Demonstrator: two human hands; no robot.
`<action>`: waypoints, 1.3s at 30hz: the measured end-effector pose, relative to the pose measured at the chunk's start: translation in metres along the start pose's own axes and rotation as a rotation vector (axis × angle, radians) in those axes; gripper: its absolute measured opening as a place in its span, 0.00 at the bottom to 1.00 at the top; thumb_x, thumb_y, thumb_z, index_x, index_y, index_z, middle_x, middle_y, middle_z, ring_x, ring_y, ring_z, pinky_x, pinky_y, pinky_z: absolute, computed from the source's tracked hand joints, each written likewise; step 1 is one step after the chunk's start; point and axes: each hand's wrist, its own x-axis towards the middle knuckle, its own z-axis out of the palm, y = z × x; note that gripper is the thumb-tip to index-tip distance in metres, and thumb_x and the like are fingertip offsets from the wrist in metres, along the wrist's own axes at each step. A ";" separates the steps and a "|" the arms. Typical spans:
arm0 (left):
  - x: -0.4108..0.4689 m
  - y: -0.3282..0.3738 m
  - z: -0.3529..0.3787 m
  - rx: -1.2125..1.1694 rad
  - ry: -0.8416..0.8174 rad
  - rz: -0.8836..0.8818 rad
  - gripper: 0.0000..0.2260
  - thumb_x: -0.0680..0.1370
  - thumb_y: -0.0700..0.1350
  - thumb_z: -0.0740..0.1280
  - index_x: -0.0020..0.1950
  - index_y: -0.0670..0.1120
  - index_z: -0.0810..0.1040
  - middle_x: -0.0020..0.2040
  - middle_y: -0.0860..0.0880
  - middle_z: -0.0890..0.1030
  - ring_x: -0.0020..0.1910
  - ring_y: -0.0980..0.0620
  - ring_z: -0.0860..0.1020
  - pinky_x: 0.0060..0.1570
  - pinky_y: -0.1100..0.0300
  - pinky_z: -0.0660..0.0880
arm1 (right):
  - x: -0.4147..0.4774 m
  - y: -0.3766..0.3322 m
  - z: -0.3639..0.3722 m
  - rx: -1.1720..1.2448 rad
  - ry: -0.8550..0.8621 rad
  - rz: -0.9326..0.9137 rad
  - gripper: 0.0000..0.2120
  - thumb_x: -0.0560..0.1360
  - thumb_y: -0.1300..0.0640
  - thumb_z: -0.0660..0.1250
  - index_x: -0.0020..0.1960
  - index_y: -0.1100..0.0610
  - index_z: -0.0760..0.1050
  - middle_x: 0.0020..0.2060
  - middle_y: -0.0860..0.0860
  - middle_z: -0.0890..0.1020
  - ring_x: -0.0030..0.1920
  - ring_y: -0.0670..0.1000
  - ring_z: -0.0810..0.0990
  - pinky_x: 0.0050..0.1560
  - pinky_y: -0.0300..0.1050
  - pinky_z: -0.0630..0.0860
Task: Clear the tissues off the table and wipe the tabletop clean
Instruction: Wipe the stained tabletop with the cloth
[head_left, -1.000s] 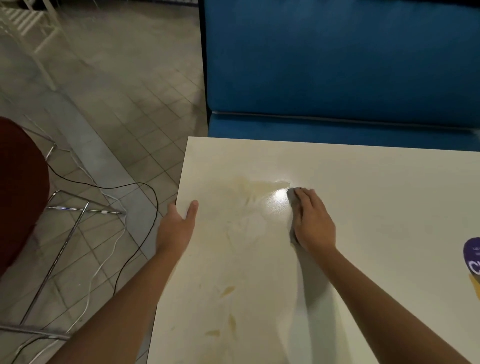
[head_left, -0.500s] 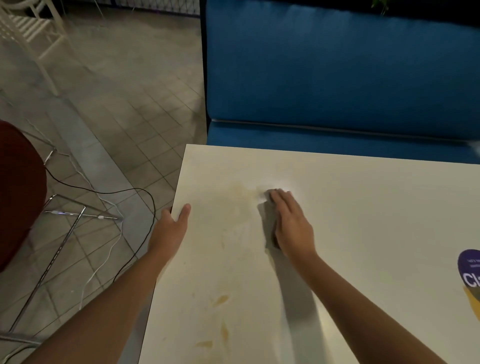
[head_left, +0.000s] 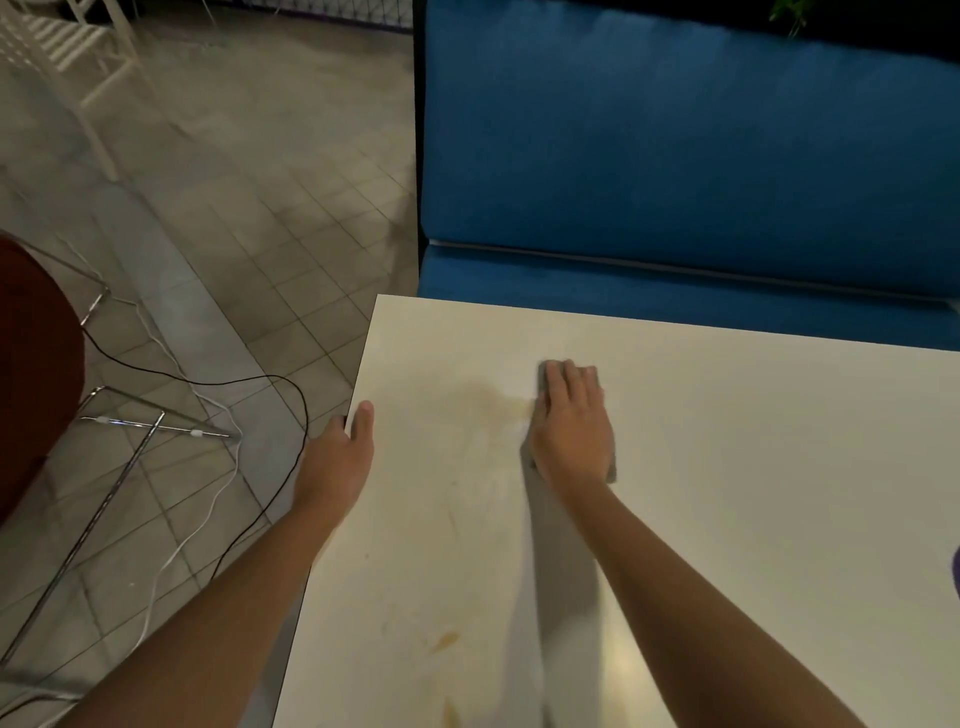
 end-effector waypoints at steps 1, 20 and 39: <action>0.000 -0.001 0.000 0.005 0.000 0.001 0.29 0.80 0.61 0.49 0.65 0.38 0.70 0.59 0.35 0.75 0.60 0.38 0.72 0.55 0.50 0.68 | -0.003 -0.012 0.001 0.010 -0.010 -0.051 0.22 0.80 0.58 0.50 0.73 0.60 0.59 0.71 0.56 0.63 0.72 0.56 0.57 0.71 0.44 0.47; 0.000 -0.004 0.003 0.027 0.007 0.014 0.29 0.79 0.62 0.48 0.62 0.39 0.70 0.57 0.36 0.76 0.57 0.38 0.73 0.51 0.50 0.69 | 0.032 0.012 0.001 0.110 0.027 -0.042 0.17 0.79 0.62 0.53 0.67 0.57 0.67 0.64 0.51 0.69 0.66 0.53 0.63 0.66 0.47 0.63; 0.026 0.023 -0.004 -0.037 -0.133 -0.090 0.28 0.80 0.60 0.48 0.66 0.40 0.70 0.63 0.37 0.73 0.62 0.39 0.71 0.57 0.52 0.66 | 0.025 0.062 -0.023 0.099 0.109 0.178 0.17 0.80 0.59 0.53 0.67 0.51 0.68 0.65 0.53 0.66 0.60 0.57 0.66 0.52 0.46 0.66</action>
